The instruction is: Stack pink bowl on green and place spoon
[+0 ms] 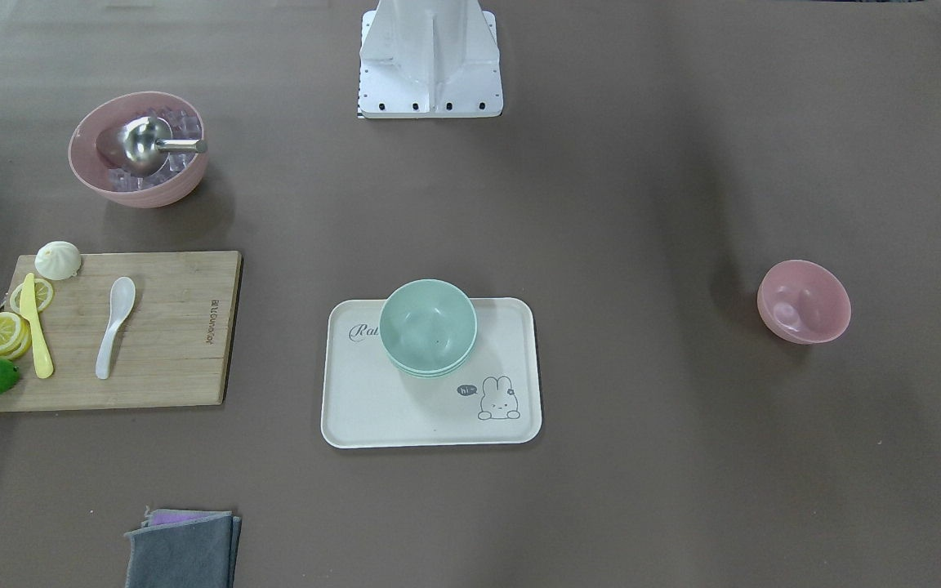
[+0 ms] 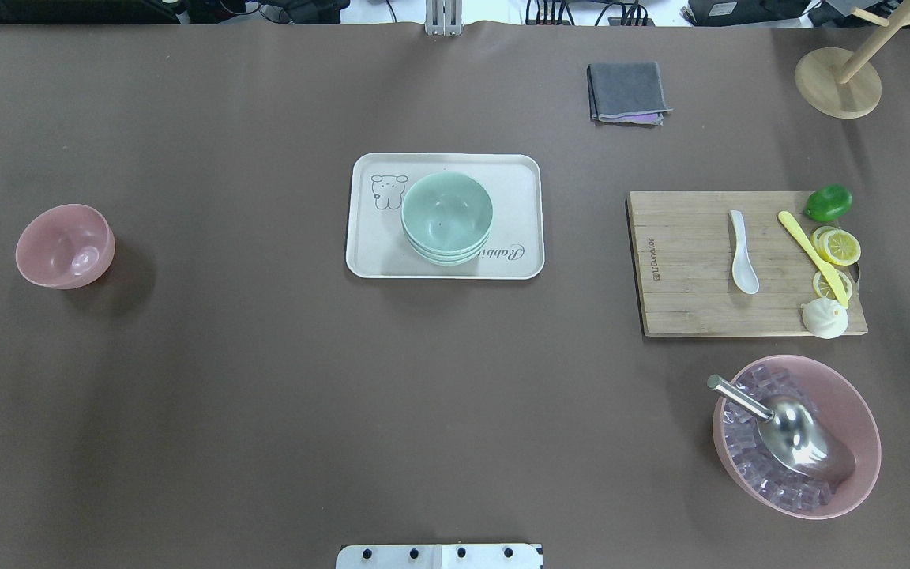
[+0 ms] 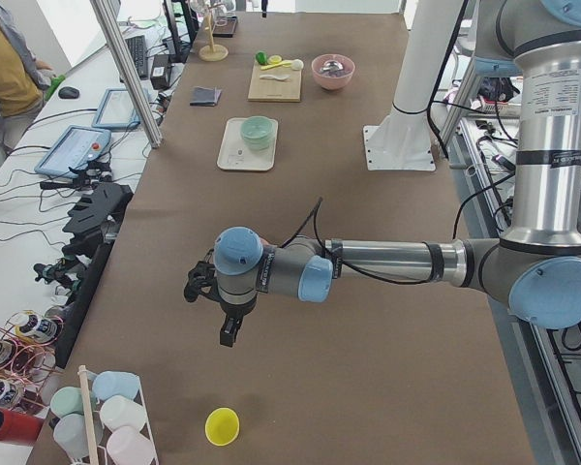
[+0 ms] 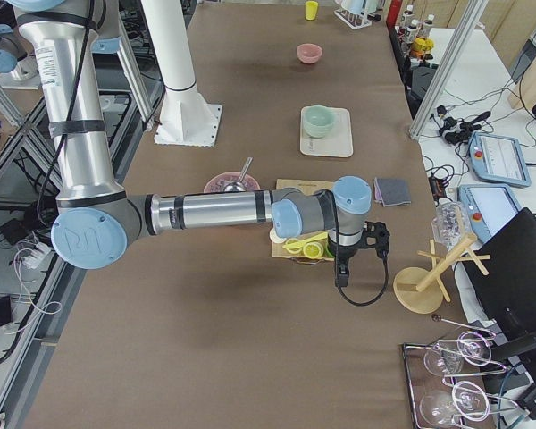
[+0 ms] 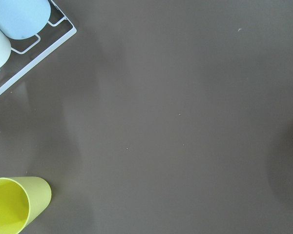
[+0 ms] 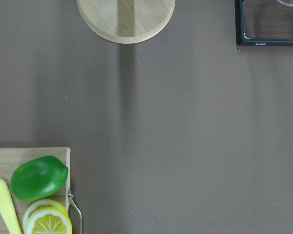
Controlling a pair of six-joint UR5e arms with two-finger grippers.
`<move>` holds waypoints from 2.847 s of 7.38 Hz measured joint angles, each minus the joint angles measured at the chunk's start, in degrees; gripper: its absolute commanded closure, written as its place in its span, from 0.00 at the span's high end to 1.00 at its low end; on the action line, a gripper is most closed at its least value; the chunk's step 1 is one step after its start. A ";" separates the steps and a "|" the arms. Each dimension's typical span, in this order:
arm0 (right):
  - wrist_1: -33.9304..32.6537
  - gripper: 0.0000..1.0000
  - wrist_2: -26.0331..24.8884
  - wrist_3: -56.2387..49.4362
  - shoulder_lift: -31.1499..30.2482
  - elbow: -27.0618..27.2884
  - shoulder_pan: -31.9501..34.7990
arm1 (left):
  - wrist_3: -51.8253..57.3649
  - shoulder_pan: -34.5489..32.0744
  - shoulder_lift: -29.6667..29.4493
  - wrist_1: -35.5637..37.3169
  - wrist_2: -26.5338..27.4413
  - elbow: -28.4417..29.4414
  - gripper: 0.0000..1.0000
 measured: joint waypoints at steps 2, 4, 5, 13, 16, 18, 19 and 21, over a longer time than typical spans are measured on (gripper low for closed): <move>0.03 1.00 -0.04 -0.16 0.00 0.56 -0.04 | 0.00 -0.34 0.03 0.00 0.02 -0.15 0.98; 0.01 1.00 0.01 -0.21 -0.11 1.33 -0.08 | 0.05 -0.49 0.14 -0.04 0.03 -0.34 0.98; -0.05 1.00 0.14 -0.10 -0.11 1.41 -0.14 | 0.12 -0.52 0.68 -0.59 -0.05 -0.65 0.98; 3.82 1.00 2.21 0.36 -1.45 3.17 -0.77 | -2.52 -0.25 3.33 -5.57 -2.44 -0.80 0.98; 9.77 1.00 2.04 0.32 -2.51 1.06 -2.69 | -9.78 0.35 2.02 -6.33 -5.34 2.05 0.98; 13.10 1.00 1.72 0.52 -2.96 1.06 -5.70 | -15.52 2.21 1.28 -9.57 -5.33 3.49 0.98; 14.53 1.00 1.63 1.08 -2.97 1.04 -7.19 | -16.92 4.53 0.79 -10.21 -5.12 3.96 0.98; 15.58 1.00 1.51 2.98 -2.40 1.30 -9.43 | -20.68 10.13 -0.58 -10.66 -4.95 4.67 0.98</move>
